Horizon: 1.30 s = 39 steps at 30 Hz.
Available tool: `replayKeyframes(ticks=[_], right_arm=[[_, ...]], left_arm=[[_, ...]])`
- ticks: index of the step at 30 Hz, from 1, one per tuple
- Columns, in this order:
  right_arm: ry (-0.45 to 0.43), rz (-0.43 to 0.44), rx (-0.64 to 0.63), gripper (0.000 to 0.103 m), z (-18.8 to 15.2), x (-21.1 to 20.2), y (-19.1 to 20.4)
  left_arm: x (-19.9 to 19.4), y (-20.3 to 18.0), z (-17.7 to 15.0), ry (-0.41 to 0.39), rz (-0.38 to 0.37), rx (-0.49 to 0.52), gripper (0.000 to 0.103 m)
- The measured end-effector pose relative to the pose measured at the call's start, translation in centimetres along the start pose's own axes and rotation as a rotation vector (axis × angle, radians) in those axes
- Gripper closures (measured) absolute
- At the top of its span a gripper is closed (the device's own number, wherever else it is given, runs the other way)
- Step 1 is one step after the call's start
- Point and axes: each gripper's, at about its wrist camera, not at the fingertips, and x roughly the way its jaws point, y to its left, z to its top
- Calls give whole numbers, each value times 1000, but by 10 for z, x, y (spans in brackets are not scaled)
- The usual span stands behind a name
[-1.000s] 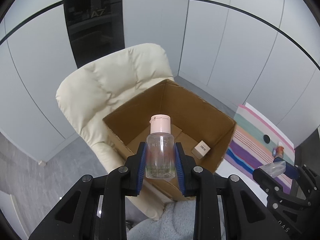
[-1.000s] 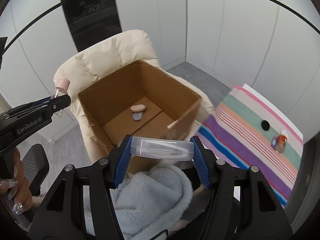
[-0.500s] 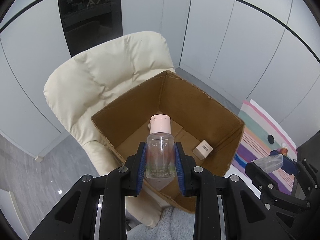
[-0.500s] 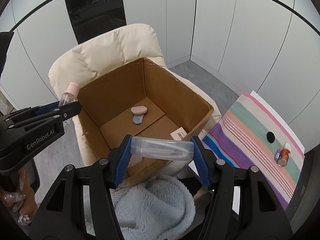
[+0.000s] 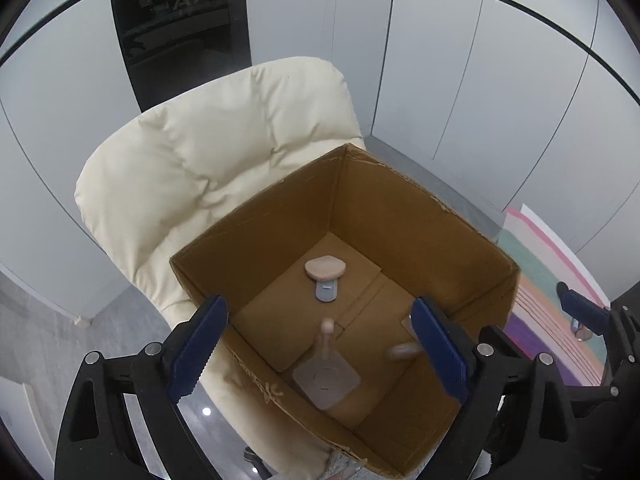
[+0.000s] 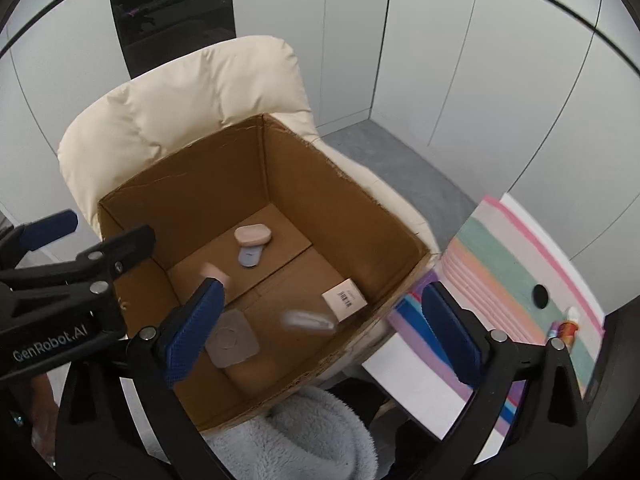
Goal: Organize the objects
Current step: 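Lower the bottle and clear case into the box and open both tools, then withdraw both open tools from the box back toward the striped table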
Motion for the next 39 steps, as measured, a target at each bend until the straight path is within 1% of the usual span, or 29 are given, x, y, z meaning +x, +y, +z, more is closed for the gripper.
replayKeyframes(ticks=[3,5,10,16,19,21,23,24,26,28,30,33,37,39], right_arm=[[10,32,33,2,2,7,-6],[16,33,42,2,2,10,-9],[21,38,56,2,-1,11,-12],[16,34,65,2,-4,7,-15],[9,41,81,2,-9,3,-19],[25,39,104,2,-12,7,-24],[67,35,126,3,-16,12,-30],[69,36,137,3,-18,8,-34],[32,36,146,3,-23,-9,-42],[12,9,146,2,-28,-24,-49],[21,-15,153,2,-32,-31,-53],[12,-11,174,2,-42,-46,-54],[8,-20,193,2,-64,-68,-53],[20,-18,234,2,-79,-73,-56]], left_arm=[[5,2,-1,25,-40,-16,9],[8,3,-1,37,-51,-26,9],[7,3,-1,37,-45,-30,9],[-3,-2,-3,10,-43,-8,9],[-3,-2,-3,12,-42,0,9],[-2,0,-2,17,-35,-9,9],[-2,-1,-1,46,-24,-20,10],[-6,-2,0,51,-33,-20,10],[-20,-8,-4,28,-64,1,9],[-31,-12,-10,9,-73,20,9],[-38,-13,-17,12,-86,27,9],[-49,-17,-26,33,-102,41,9],[-70,-24,-39,8,-92,83,9],[-78,-28,-48,11,-100,100,9]])
